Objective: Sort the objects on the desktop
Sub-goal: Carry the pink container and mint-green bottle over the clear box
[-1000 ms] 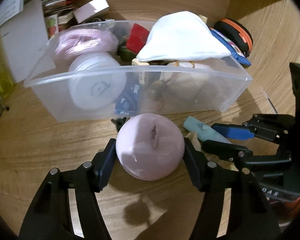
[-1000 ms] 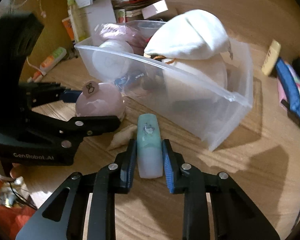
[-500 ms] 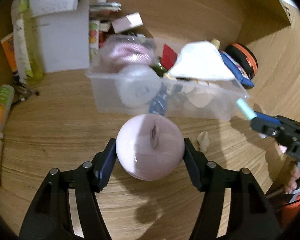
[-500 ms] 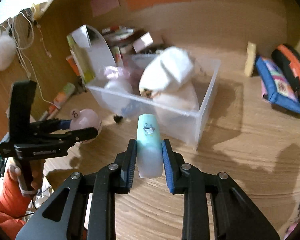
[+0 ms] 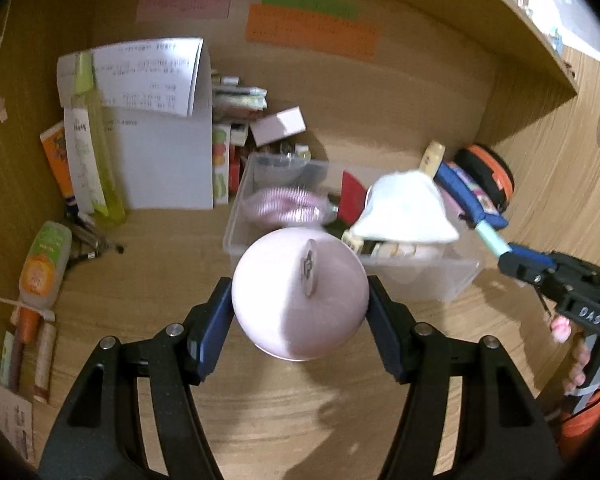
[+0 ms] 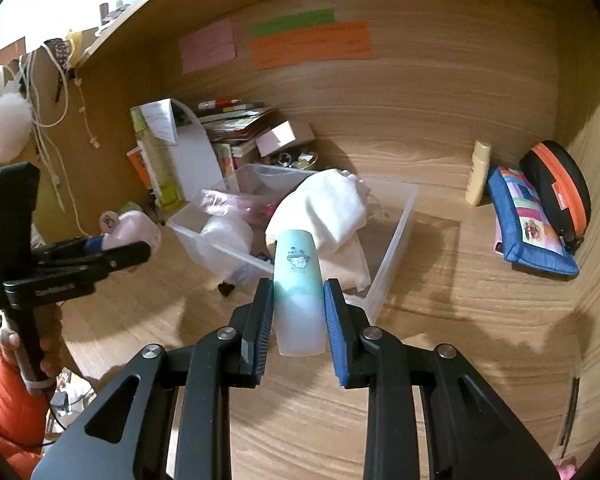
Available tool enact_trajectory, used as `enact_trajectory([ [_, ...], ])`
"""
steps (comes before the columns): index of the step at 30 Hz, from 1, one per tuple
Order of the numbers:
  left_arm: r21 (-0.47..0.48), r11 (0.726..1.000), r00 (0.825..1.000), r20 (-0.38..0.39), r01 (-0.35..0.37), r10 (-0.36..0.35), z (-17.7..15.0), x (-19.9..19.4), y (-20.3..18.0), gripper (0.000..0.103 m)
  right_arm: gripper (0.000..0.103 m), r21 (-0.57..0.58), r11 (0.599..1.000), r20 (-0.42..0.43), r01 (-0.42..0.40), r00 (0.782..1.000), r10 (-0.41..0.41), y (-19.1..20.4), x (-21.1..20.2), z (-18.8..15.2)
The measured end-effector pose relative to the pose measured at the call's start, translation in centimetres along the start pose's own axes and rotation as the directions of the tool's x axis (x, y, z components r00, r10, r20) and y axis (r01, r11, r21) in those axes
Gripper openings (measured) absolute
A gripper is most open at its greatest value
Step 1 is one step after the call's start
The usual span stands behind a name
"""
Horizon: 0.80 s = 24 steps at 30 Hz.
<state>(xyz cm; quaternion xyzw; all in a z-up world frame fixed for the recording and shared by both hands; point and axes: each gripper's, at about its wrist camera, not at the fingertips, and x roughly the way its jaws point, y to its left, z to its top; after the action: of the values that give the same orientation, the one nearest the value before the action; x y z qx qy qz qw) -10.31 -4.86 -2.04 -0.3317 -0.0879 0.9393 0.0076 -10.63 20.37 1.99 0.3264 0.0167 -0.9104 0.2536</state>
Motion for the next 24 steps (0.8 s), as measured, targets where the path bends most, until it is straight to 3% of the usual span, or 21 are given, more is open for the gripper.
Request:
enact_trajectory([
  [9,0.016,1.0,0.999,0.049,0.021,-0.022,2.5,0.0,-0.9,0.064,0.023,-0.018,0.999,0.037,0.04,0.999,-0.039,-0.5,0.4,1.8],
  [19,0.046,0.998,0.995,0.09,0.047,-0.051,5.5,1.3,-2.2,0.064,0.023,0.018,0.998,0.151,0.054,0.987,-0.057,-2.6,-0.9,4.9],
  [24,0.055,0.997,0.996,0.07,0.056,-0.06,6.3,3.3,-2.6,0.064,0.023,0.071,0.997,0.121,0.03,0.992,-0.038,-4.4,1.3,5.5],
])
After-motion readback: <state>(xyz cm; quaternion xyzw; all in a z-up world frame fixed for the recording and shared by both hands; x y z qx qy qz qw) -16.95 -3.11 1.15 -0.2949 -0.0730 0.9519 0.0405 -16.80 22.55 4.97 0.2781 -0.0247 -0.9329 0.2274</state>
